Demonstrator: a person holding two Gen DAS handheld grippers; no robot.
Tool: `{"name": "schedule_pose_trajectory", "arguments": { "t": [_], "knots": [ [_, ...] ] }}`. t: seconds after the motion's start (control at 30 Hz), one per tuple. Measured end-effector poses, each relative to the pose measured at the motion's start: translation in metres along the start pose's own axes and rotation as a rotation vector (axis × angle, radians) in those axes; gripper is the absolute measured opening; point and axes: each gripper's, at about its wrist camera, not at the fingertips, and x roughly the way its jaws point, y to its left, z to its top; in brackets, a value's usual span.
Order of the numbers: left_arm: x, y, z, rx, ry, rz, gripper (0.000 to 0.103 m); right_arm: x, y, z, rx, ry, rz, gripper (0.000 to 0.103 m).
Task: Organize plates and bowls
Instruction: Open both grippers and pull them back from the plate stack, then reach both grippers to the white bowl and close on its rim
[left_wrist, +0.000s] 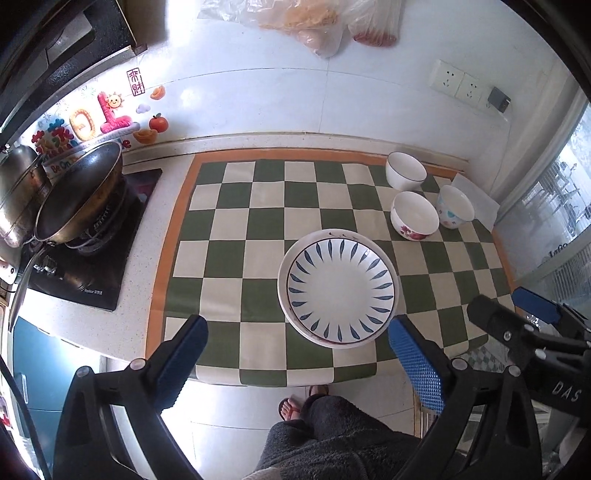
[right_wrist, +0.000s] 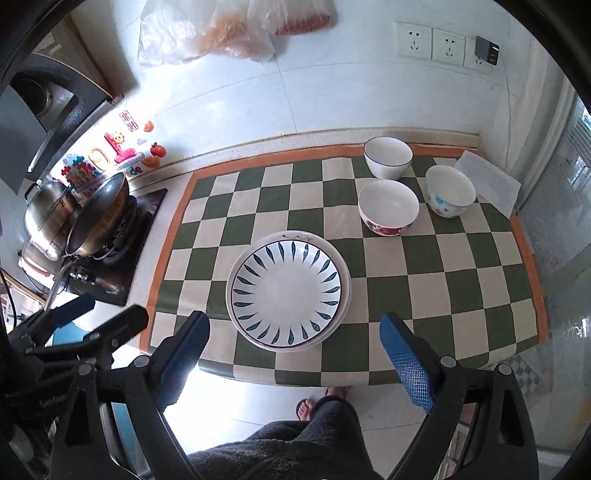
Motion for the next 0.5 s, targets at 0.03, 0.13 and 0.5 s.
{"name": "schedule_pose_trajectory", "arguments": {
  "t": [0.03,0.13,0.5],
  "knots": [
    [0.001,-0.001,0.0,-0.002,0.005,-0.002,0.1,0.0,-0.001,0.001,0.005,0.002,0.004,0.096],
    [0.008,-0.007,0.003,-0.005,0.014,-0.009,0.1,0.002,-0.009,0.003,0.019,0.008,0.008,0.096],
    [0.098,-0.078,0.076,-0.006,0.036,-0.044,0.1,0.061,-0.141,0.048,0.233,0.039,0.043,0.096]
  ]
}}
